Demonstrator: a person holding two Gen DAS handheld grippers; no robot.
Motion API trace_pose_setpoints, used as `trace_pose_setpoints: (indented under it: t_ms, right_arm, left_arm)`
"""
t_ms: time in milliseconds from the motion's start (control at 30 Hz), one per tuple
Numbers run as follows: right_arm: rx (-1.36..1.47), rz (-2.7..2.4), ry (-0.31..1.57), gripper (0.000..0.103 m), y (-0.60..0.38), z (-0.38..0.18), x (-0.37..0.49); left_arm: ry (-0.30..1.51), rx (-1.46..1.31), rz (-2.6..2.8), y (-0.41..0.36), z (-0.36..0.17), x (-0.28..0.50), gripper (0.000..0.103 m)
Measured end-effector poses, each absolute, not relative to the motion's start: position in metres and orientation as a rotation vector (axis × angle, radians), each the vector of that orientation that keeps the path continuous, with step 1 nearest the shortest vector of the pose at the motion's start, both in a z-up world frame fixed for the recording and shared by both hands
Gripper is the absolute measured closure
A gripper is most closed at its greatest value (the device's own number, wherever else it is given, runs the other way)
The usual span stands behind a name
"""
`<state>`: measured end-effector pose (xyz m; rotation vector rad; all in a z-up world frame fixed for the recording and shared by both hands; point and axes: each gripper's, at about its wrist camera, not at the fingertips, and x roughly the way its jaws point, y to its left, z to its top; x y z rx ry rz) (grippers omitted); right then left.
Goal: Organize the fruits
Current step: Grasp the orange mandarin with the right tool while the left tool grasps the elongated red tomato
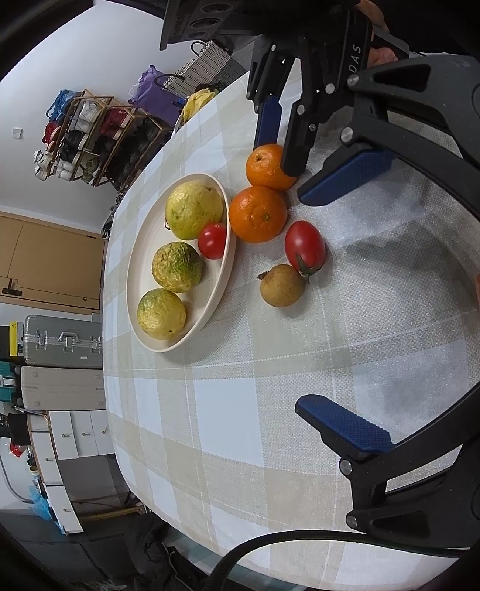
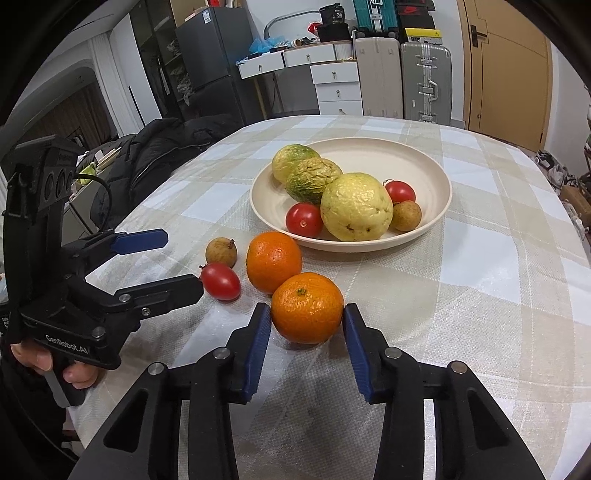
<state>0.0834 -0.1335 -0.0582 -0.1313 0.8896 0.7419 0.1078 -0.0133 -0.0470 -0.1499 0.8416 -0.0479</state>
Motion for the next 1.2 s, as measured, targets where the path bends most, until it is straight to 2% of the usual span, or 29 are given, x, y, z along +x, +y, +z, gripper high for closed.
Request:
trace_pose_setpoints:
  t_ms: [600,700,767,933,1000,1067,1200]
  right_arm:
    - [-0.077,0.719,0.798,0.062,-0.158,-0.033,0.081]
    - [-0.074,0.712,0.794,0.062,-0.161,-0.032,0.082]
    - [-0.071,0.708,0.795,0.062,-0.162,-0.031,0.084]
    - [-0.069,0.711,0.799,0.062,-0.163,-0.033,0.084]
    - [-0.071,0.711,0.798,0.062,-0.162,-0.033,0.084]
    - [-0.07,0.711,0.797,0.062,-0.163,-0.033,0.084]
    - [-0.069,0.707,0.797,0.062,-0.164,-0.033,0.084]
  left_arm:
    - [0.92,-0.247,-0.055,-0.026,-0.06,0.118,0.004]
    - [0.917,-0.23,-0.052,-0.034,-0.061,0.118,0.009]
    - [0.911,-0.204,-0.029,-0.04,-0.061,0.119,0.02]
    - [0.933,-0.091,0.022,-0.056,-0.063,0.123,0.032]
    - [0.934,-0.085,0.03,-0.057,-0.063,0.124,0.033]
    - [0.93,-0.087,0.036,-0.056,-0.062,0.123,0.044]
    - [0.926,-0.09,0.026,-0.055,-0.06,0.121,0.057]
